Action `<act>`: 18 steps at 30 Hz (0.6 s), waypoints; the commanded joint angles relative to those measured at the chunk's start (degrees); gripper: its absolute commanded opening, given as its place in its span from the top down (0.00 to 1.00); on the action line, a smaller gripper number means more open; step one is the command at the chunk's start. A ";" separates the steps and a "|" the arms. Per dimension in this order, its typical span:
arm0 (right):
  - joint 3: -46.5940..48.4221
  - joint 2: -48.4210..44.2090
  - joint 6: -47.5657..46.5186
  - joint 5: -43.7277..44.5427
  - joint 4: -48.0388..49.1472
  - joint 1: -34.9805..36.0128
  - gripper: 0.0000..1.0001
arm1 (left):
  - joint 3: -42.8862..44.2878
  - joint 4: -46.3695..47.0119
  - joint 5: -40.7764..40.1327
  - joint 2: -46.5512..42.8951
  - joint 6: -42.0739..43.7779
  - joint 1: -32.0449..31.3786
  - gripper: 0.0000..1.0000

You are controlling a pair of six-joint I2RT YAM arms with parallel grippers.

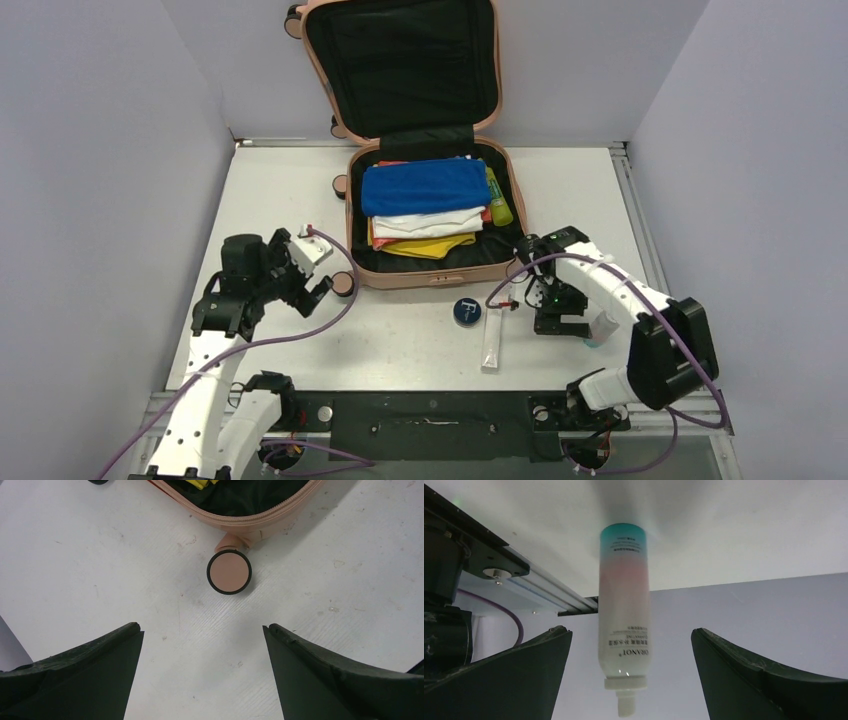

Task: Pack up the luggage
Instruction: Pick up the makeup from the corner of the board.

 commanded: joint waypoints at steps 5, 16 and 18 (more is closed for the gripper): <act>-5.10 0.86 3.42 6.09 -0.70 4.02 0.05 | 0.38 -1.18 2.90 0.38 2.33 0.47 0.04; -11.31 -0.43 3.42 13.69 0.76 5.74 0.04 | 2.39 -5.81 3.86 0.44 5.79 0.48 0.04; -13.00 -0.81 3.34 15.07 1.38 5.70 0.04 | 3.34 -6.45 3.94 0.47 5.32 0.47 0.04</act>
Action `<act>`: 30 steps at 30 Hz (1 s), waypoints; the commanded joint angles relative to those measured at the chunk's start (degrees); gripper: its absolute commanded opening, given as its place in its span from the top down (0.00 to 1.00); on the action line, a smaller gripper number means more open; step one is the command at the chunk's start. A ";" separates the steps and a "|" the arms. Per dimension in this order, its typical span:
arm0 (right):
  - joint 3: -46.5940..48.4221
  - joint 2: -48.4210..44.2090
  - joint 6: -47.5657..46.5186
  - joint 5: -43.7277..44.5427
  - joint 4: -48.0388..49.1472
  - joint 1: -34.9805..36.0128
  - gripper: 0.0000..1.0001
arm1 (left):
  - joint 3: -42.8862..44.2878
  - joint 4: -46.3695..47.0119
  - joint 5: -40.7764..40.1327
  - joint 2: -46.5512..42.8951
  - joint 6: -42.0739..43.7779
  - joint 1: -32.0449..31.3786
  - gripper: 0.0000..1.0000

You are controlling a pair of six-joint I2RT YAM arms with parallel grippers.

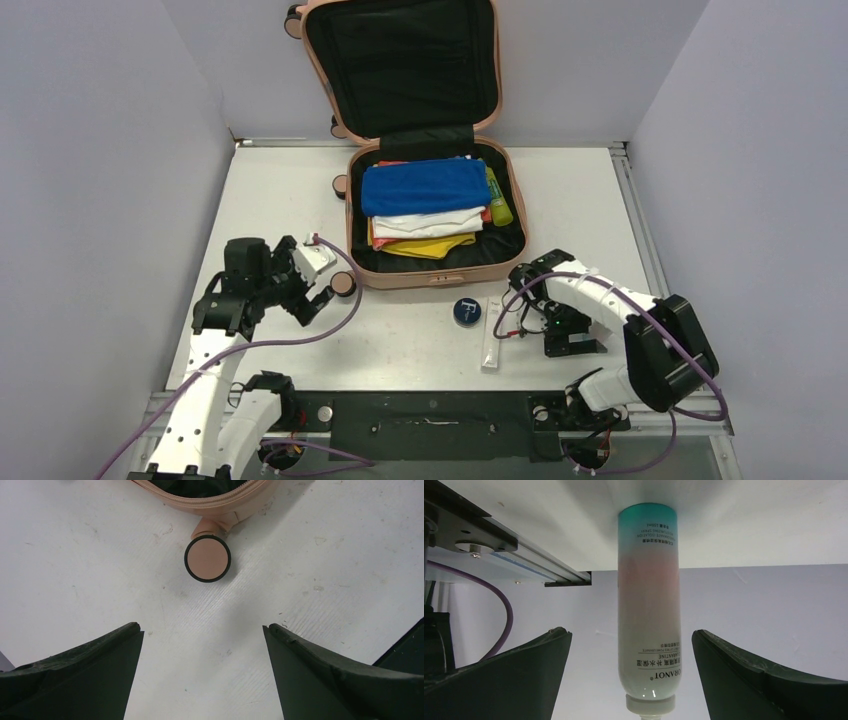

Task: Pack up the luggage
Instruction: Pick up the makeup from the corner of the board.

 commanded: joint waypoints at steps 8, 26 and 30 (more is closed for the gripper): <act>-6.04 -3.27 -0.51 9.04 1.04 -1.00 0.04 | 4.85 -2.80 2.31 0.98 0.29 0.63 0.04; -4.20 4.59 -4.45 14.57 5.81 -8.77 0.37 | 3.70 -1.82 4.99 -1.50 -0.50 0.89 0.04; -2.77 5.15 -3.43 13.41 3.92 -7.60 0.74 | 3.35 -1.25 5.62 -1.69 -0.62 0.91 0.04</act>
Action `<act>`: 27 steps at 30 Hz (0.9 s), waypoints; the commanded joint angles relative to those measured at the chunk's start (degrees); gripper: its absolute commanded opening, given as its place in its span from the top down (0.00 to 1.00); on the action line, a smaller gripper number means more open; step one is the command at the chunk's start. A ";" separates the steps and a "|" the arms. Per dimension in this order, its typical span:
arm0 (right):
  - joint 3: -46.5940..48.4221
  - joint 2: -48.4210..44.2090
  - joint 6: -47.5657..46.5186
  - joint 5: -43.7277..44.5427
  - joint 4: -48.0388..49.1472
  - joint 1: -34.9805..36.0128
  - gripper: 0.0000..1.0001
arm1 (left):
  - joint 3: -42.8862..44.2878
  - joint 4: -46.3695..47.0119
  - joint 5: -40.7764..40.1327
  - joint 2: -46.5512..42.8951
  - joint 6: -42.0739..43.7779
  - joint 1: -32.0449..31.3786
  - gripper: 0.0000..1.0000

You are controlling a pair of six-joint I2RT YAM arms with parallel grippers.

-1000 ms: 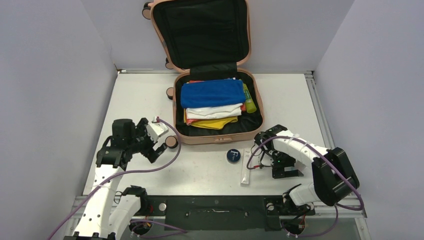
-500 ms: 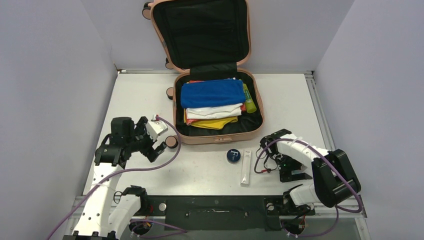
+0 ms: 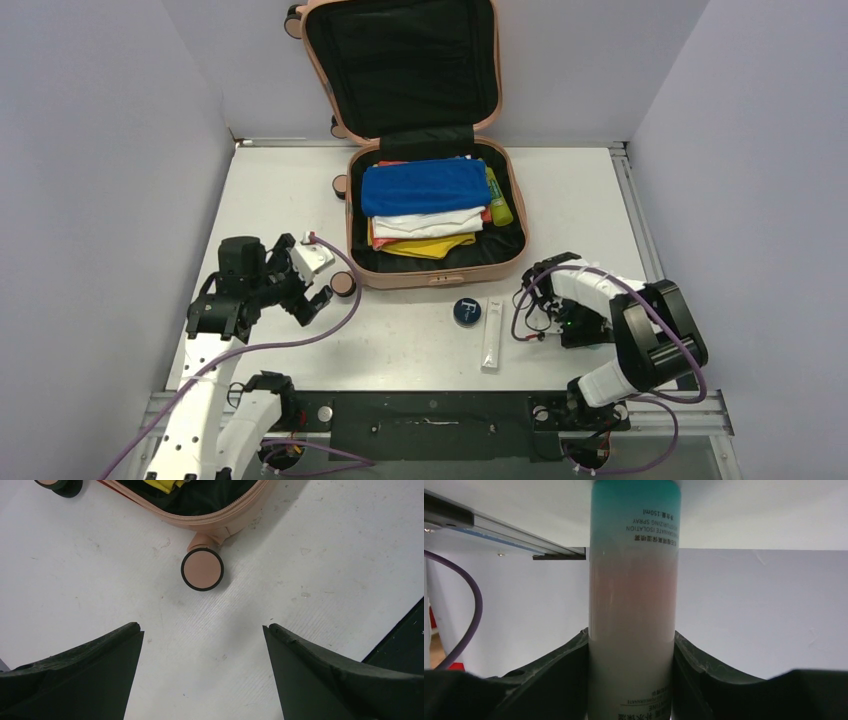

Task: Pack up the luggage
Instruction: Pick up the makeup from the corner of the board, then place the makeup in the luggage.

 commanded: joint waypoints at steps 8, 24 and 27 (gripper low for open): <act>19.08 -2.12 -0.12 -5.72 -8.91 2.60 0.93 | 1.32 1.35 3.60 -1.02 -0.57 0.50 0.04; 56.42 5.89 6.87 -36.12 10.58 3.06 0.95 | 0.97 2.96 0.65 -1.04 -1.87 0.41 0.04; 55.34 8.05 18.92 -36.06 25.61 2.28 0.95 | 1.07 2.86 -0.04 -1.15 -2.23 0.37 0.04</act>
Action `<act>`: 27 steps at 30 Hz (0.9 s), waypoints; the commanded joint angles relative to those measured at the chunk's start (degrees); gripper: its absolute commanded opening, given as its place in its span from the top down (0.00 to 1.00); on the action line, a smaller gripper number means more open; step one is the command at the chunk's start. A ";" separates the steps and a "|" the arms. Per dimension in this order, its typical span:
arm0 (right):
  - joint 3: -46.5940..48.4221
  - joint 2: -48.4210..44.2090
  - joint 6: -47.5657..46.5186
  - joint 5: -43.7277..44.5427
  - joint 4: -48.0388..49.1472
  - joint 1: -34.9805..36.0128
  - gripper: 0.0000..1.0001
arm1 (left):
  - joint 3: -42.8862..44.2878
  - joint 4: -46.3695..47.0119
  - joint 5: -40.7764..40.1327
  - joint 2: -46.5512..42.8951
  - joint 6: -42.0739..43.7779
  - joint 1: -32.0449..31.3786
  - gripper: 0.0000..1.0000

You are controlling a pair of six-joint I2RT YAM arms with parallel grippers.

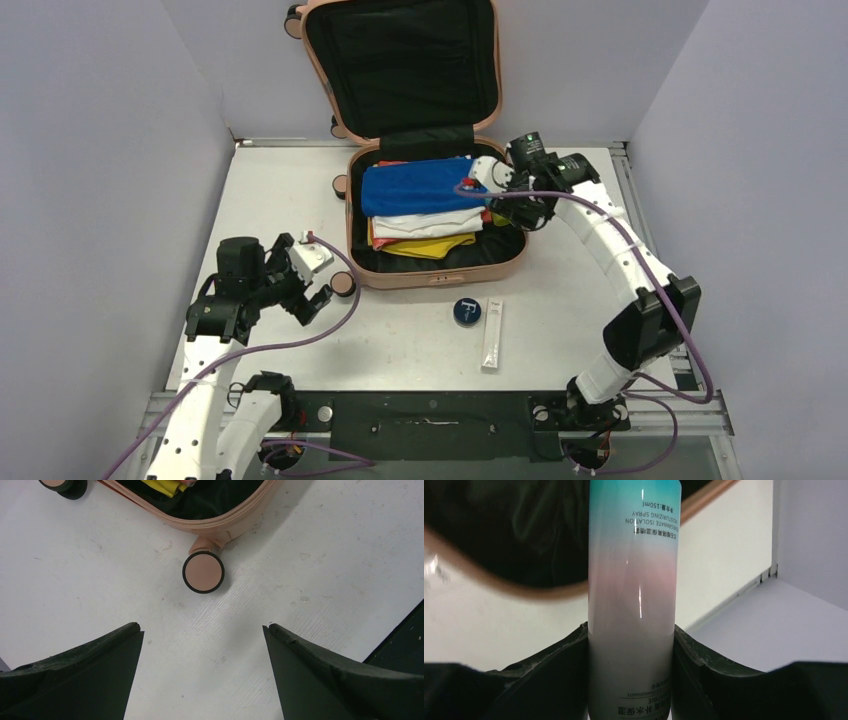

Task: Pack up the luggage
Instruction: Place the makeup in the luggage.

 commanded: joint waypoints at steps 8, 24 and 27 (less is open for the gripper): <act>-2.24 6.24 41.46 -7.07 40.50 -6.27 0.95 | 0.53 2.37 -1.25 -0.41 -1.12 0.37 0.04; -7.98 14.01 58.14 -15.38 55.32 -11.43 0.95 | 2.82 2.18 -0.95 3.11 -1.39 0.37 0.04; -7.91 15.36 58.69 -15.48 55.45 -11.27 0.95 | 2.89 2.17 -0.74 3.50 -1.48 0.37 0.04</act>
